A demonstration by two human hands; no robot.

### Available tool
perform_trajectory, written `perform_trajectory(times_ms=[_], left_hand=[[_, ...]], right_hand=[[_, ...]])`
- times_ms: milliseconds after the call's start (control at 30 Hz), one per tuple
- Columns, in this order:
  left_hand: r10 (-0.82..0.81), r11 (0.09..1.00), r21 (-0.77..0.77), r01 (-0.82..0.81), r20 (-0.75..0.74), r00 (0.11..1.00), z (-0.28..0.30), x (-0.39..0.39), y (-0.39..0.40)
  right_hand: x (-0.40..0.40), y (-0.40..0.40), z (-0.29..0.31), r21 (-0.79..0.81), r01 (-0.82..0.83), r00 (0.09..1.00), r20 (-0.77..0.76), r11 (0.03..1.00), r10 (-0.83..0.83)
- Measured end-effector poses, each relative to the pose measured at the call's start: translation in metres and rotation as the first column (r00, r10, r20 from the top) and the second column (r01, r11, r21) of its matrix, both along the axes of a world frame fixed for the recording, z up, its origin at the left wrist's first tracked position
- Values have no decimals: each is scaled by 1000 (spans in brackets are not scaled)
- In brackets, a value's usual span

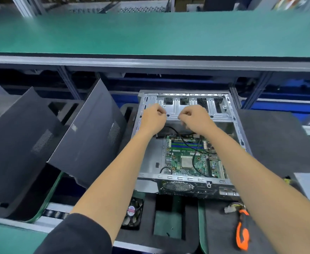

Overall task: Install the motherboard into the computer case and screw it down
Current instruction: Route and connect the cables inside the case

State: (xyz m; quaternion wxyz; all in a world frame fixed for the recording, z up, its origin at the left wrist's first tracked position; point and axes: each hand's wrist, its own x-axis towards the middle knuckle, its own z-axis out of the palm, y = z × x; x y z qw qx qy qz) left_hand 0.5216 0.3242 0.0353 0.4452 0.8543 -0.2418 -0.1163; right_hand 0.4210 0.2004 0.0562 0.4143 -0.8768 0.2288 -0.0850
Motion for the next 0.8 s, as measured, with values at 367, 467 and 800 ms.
perform_trajectory(times_ms=[367, 467, 800], left_hand=[[-51, 998, 24, 52, -27, 998, -24, -17, -42], [-54, 999, -1, 54, 15, 998, -25, -20, -47], [-388, 908, 235, 346, 162, 907, -51, -42, -46]], right_hand=[[-55, -62, -1, 61, 316, 943, 86, 947, -320], [-57, -59, -7, 65, 273, 961, 36, 960, -275], [-55, -50, -26, 31, 172, 981, -95, 985, -168]])
